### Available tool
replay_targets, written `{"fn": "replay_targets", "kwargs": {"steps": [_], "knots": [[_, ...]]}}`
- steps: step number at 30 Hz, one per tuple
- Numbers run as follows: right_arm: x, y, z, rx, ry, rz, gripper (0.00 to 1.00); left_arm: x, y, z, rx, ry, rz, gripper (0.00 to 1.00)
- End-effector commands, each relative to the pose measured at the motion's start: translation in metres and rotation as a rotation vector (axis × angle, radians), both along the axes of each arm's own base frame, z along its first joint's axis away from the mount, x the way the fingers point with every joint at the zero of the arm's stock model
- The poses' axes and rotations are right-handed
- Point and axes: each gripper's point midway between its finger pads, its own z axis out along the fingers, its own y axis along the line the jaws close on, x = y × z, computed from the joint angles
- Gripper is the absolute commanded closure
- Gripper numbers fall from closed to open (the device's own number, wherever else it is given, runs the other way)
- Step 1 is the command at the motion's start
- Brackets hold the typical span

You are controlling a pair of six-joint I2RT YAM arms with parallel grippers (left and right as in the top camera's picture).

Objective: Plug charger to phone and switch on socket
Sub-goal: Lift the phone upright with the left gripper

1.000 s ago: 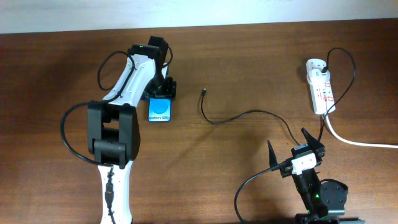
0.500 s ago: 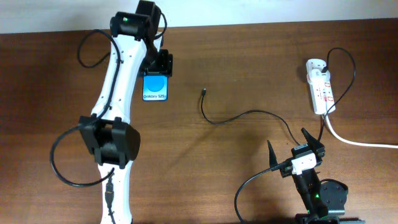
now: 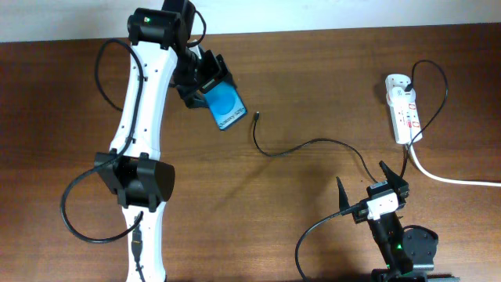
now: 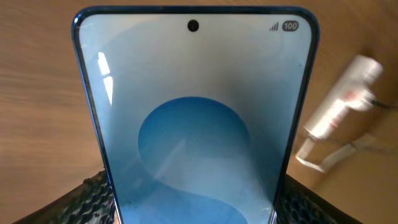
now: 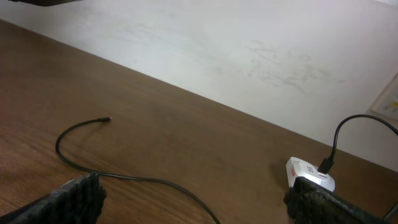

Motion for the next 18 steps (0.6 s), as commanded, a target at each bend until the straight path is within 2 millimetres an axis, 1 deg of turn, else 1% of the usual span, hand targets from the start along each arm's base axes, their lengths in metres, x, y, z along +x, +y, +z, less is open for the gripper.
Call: {"fn": "replay_targets", "kwargs": {"steps": [1, 3, 7, 9, 10, 13, 14, 16, 18], "knots": [[0.000, 0.001, -0.002, 0.014, 0.006, 0.005, 0.02, -0.008, -0.032, 0.030, -0.245, 0.038, -0.016, 1.00], [0.000, 0.001, -0.002, 0.014, 0.006, 0.005, 0.02, -0.009, -0.037, 0.034, -0.279, 0.052, -0.014, 1.00], [0.000, 0.001, -0.002, 0.014, 0.006, 0.005, 0.02, -0.009, -0.037, 0.034, -0.279, 0.050, -0.014, 1.00], [0.000, 0.001, -0.002, 0.014, 0.006, 0.005, 0.02, -0.009, -0.036, 0.037, -0.299, 0.096, 0.045, 1.00], [0.000, 0.001, -0.002, 0.014, 0.006, 0.005, 0.02, -0.009, -0.037, 0.042, -0.340, 0.121, 0.065, 1.00], [0.000, 0.001, -0.002, 0.014, 0.006, 0.005, 0.02, -0.011, -0.045, 0.068, -0.527, 0.173, 0.064, 1.00], [0.000, 0.001, -0.002, 0.014, 0.006, 0.005, 0.02, -0.011, -0.044, 0.074, -0.567, 0.196, 0.081, 1.00], [0.000, 0.001, -0.002, 0.014, 0.006, 0.005, 0.02, -0.010, -0.042, 0.082, -0.618, 0.246, 0.123, 1.00], [0.000, 0.001, -0.002, 0.014, 0.006, 0.005, 0.02, -0.007, -0.038, 0.082, -0.619, 0.271, 0.160, 1.00]]}}
